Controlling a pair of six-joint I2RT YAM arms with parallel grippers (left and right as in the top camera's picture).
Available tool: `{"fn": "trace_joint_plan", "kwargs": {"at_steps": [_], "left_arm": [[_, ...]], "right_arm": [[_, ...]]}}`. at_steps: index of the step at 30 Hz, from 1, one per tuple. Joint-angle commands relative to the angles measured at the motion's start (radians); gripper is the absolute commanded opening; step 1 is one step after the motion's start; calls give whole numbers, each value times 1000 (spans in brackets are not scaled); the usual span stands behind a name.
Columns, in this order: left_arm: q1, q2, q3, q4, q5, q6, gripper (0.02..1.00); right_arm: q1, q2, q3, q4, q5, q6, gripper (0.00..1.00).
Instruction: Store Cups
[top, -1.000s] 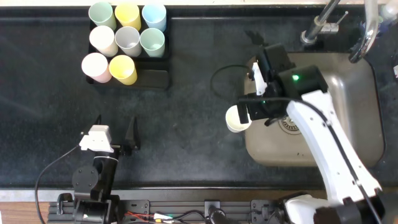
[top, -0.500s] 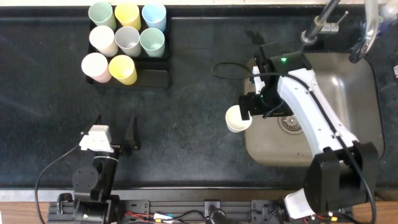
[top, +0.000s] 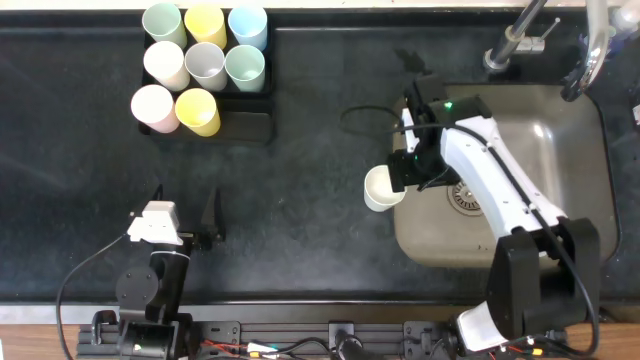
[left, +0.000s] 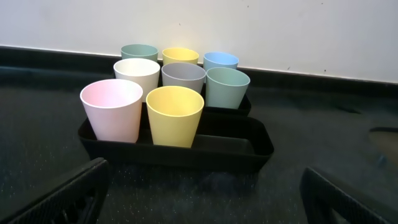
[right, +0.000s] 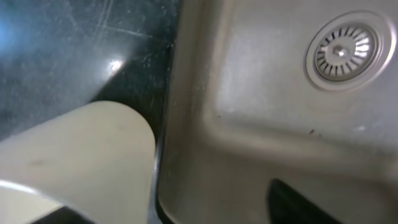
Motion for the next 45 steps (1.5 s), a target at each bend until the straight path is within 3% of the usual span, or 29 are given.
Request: {"fn": "trace_joint_plan", "kwargs": {"at_steps": [1, 4, 9, 19, 25, 34, 45], "left_arm": [[6, -10, -1, -6, -6, -8, 1000], [6, -10, -1, -6, -6, -8, 1000], [6, -10, -1, -6, -6, -8, 1000], [6, -10, -1, -6, -6, -8, 1000], [6, -10, -1, -6, -6, -8, 1000], [6, -10, -1, -6, -6, -8, 1000], [6, -10, -1, -6, -6, -8, 1000]], "right_arm": [[30, 3, -15, 33, 6, 7, 417], [46, 3, -16, 47, 0, 7, 211], [71, 3, -16, 48, 0, 8, 42], [133, -38, 14, 47, 0, 12, 42], [149, -128, 185, 28, -8, 50, 45], [178, -110, 531, 76, -111, 119, 45], [288, 74, 687, 164, -246, 204, 40]]}}
